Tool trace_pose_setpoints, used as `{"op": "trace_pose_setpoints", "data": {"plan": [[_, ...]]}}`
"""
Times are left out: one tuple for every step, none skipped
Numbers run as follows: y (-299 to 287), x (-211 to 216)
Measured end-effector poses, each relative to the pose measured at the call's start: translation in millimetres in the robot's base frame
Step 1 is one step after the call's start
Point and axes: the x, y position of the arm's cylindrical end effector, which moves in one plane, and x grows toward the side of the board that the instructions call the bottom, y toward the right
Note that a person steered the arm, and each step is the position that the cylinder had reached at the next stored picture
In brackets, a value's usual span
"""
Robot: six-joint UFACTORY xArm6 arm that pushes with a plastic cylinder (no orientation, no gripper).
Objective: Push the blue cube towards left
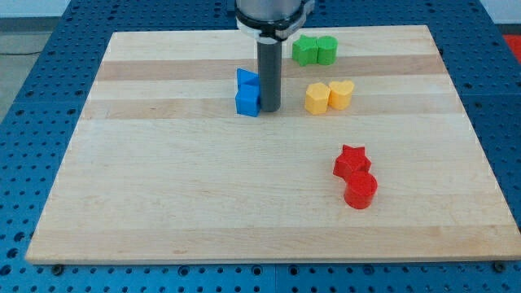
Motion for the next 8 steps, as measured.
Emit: {"op": "trace_pose_setpoints", "data": {"plan": [[-7.3, -14.0], [-21.1, -15.8], [-40.7, -13.8], [-62.9, -13.8], [-73.2, -13.3], [-74.1, -11.6], [-66.9, -8.1], [-39.7, -8.1]]}}
